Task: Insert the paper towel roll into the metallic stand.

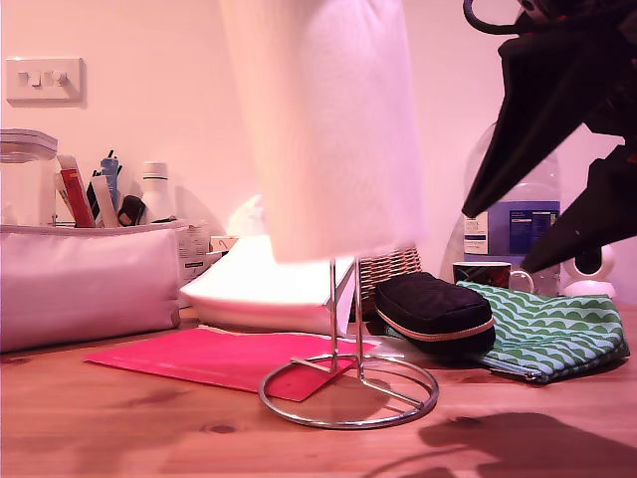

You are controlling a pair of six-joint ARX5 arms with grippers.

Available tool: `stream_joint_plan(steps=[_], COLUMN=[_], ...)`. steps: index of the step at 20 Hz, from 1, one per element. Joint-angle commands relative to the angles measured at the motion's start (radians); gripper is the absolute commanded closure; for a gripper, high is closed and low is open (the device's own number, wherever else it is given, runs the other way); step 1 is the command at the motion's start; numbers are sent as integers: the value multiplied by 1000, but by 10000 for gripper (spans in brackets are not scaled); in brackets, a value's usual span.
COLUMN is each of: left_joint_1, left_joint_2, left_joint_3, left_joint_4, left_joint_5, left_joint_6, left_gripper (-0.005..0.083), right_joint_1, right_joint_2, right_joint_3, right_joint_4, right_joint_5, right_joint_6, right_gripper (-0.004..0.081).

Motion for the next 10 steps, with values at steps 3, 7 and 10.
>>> stream_joint_plan(steps=[3, 7, 10], left_joint_1=[5, 8, 17], left_joint_2=[48, 56, 58], left_joint_3=[-19, -19, -19], left_joint_4=[7, 8, 8], left_joint_5=[4, 5, 16], left_joint_6=[0, 0, -26], left_gripper=[796, 796, 796], right_joint_1=[-1, -16, -27], right_joint_2=[-11, -11, -11], right_joint_3=[13, 13, 13], right_joint_4=[-6, -16, -31], right_joint_5=[26, 43, 43], right_joint_6=[-13, -32, -50], right_gripper=[346, 346, 346])
